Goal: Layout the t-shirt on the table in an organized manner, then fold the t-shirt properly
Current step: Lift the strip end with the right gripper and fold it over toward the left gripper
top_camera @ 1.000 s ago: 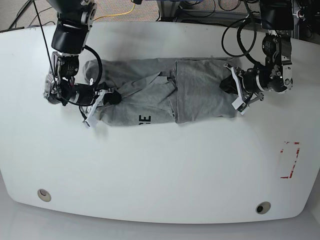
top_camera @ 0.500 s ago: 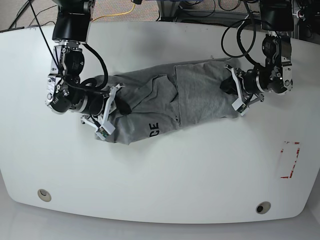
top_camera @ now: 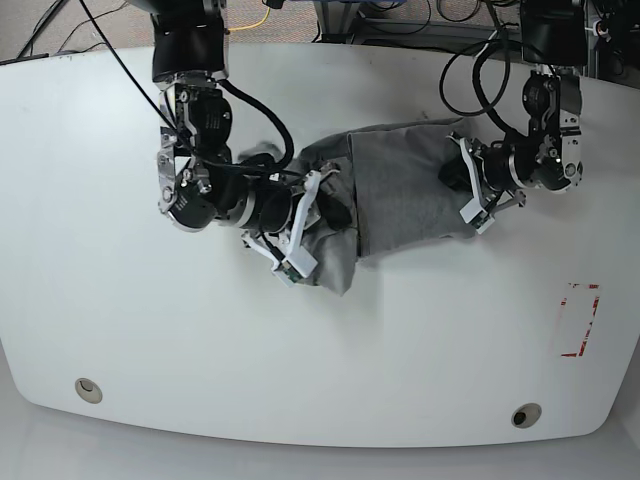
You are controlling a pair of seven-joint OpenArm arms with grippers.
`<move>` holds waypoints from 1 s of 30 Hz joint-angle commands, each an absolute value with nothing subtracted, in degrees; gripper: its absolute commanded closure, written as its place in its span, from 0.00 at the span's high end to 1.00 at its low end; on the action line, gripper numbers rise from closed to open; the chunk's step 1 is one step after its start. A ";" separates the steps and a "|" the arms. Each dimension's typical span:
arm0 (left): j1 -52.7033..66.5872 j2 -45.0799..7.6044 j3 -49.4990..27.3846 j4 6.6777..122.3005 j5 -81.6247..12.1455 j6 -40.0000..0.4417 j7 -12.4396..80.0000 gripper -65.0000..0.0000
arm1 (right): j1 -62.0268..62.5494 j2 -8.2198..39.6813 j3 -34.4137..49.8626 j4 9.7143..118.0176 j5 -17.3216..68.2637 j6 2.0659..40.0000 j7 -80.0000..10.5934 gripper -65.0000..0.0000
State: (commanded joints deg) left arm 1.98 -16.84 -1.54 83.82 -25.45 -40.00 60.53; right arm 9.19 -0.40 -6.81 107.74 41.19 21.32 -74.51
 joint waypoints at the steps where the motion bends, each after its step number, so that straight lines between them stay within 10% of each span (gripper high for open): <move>1: 1.98 -16.84 -1.54 83.91 -25.45 -40.00 60.53 0.10 | 9.19 -1.45 -7.16 107.65 41.10 20.88 -74.51 0.00; 25: 1.98 -16.84 -1.63 84.18 -25.71 -40.00 60.53 0.10 | 13.05 -6.02 -14.81 96.84 40.04 19.82 -69.05 0.00; 30: 2.07 -16.84 -1.63 84.18 -25.71 -40.00 60.53 0.10 | 13.14 -6.64 -16.04 96.84 40.04 19.82 -69.05 0.24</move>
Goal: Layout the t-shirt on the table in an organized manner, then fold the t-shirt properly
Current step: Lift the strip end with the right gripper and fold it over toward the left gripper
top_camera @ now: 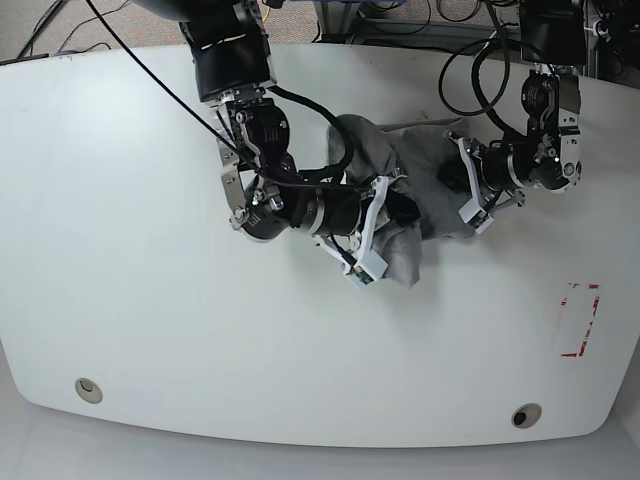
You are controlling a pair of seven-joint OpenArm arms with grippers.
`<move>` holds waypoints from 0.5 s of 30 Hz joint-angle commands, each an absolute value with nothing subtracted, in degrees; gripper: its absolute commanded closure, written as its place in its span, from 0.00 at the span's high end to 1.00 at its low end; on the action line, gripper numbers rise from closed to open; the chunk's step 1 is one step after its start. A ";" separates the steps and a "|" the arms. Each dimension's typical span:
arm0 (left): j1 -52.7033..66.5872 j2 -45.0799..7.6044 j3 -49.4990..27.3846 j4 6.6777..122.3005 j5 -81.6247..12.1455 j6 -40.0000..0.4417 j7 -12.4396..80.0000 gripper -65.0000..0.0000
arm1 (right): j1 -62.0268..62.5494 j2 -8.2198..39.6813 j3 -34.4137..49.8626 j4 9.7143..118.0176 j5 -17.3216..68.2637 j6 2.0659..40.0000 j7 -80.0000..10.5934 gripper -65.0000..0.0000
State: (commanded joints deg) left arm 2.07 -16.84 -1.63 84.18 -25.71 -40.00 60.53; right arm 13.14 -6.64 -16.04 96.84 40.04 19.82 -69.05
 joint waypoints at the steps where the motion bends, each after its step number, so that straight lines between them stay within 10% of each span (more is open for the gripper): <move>1: 2.07 -16.84 -1.71 84.18 -25.71 -40.00 60.53 0.10 | 13.23 -6.81 -16.22 96.84 40.04 19.82 -69.05 0.33; 6: 2.07 -16.75 -1.71 84.18 -25.80 -40.00 60.53 0.10 | 13.67 -7.43 -16.57 96.92 40.48 18.95 -69.05 0.75; 15: 2.07 -16.75 -1.89 84.53 -25.80 -40.00 60.53 0.10 | 15.78 -8.22 -21.67 97.10 40.48 18.68 -69.05 0.81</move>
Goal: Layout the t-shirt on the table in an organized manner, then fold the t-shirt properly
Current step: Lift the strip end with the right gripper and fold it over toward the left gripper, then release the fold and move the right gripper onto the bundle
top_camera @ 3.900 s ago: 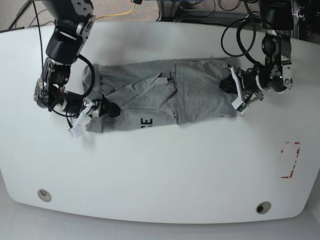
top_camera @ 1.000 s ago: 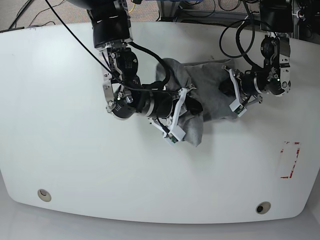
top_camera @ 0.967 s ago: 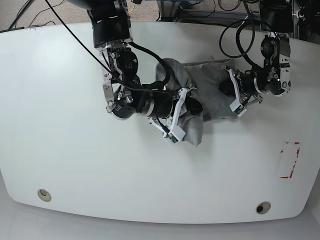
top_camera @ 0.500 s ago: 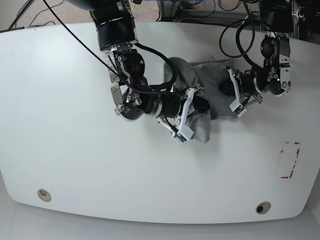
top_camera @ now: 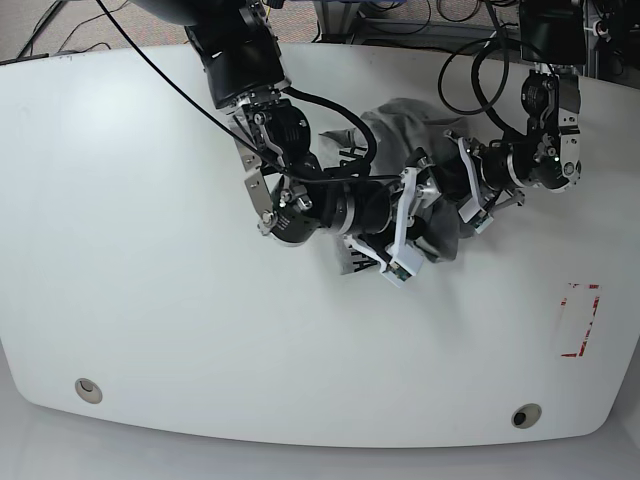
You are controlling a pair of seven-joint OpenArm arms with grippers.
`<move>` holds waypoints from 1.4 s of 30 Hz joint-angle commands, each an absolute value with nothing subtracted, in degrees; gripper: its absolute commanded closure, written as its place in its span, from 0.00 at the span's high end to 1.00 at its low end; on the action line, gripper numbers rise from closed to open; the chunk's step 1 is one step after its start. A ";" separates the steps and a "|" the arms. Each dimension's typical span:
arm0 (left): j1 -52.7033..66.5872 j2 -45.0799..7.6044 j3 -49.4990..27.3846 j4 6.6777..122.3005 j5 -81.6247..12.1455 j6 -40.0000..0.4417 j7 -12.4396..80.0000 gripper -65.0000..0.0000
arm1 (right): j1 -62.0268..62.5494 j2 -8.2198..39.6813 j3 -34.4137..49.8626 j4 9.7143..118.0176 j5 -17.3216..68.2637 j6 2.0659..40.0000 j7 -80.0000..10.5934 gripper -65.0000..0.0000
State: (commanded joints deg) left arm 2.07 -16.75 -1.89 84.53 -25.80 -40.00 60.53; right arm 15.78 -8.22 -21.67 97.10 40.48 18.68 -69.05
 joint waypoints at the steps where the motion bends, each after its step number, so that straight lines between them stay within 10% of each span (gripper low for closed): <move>1: 2.07 -16.75 -1.89 85.05 -25.80 -40.00 60.53 0.10 | 15.87 -8.22 -21.76 97.19 40.48 18.77 -69.05 0.81; 12: 2.07 -17.19 -5.49 97.36 -25.63 -40.00 61.41 0.10 | 19.21 -2.77 -21.58 97.19 40.48 19.03 -69.14 0.81; 27: -7.16 -12.70 -41.19 108.62 -25.89 -40.00 66.51 0.11 | 20.09 4.97 -21.58 98.59 39.96 20.79 -68.88 0.81; 42: -2.68 -9.27 -47.25 107.91 -19.56 -40.00 61.05 0.11 | 9.45 6.20 -23.16 100.70 40.13 24.13 -68.88 0.81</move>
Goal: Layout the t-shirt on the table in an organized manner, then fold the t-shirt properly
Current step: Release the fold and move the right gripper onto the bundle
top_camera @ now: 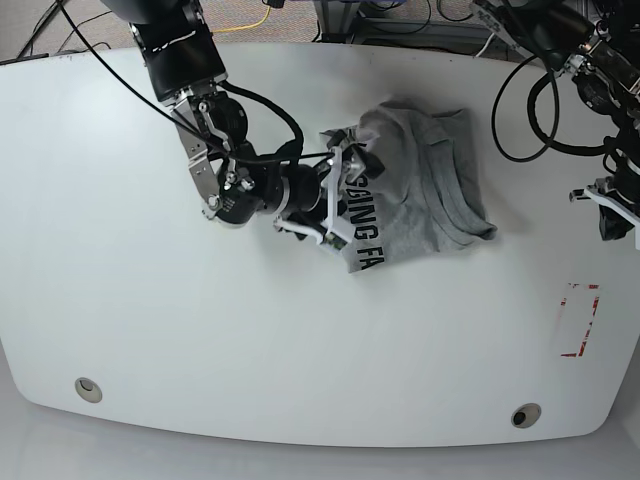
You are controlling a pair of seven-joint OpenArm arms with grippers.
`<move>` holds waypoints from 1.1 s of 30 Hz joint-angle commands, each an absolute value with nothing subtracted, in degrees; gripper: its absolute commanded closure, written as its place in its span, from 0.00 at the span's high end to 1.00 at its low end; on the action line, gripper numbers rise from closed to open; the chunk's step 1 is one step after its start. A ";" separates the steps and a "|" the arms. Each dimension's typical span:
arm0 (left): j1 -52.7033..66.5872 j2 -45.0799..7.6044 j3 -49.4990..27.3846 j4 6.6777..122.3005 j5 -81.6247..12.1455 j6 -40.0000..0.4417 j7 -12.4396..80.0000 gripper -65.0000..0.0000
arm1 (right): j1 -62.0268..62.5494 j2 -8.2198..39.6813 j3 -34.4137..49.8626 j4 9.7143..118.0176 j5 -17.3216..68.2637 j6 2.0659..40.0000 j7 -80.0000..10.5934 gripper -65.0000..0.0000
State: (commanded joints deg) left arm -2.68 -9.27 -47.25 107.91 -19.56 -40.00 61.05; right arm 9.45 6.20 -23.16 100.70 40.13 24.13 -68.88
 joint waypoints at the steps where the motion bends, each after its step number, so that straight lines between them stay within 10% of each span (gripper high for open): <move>1: -2.07 -11.12 -47.34 107.56 -19.56 -40.00 61.05 0.11 | 8.92 5.32 -24.13 101.14 39.96 24.13 -68.88 0.81; 15: 1.27 -18.42 -47.78 106.15 -19.65 -40.00 61.05 0.11 | 8.48 0.92 -26.86 95.78 39.96 23.87 -63.96 0.81; 33: 3.47 -14.29 -34.33 108.26 -19.82 -40.00 68.70 0.11 | 18.86 -3.12 -32.13 84.18 40.04 23.60 -56.66 0.81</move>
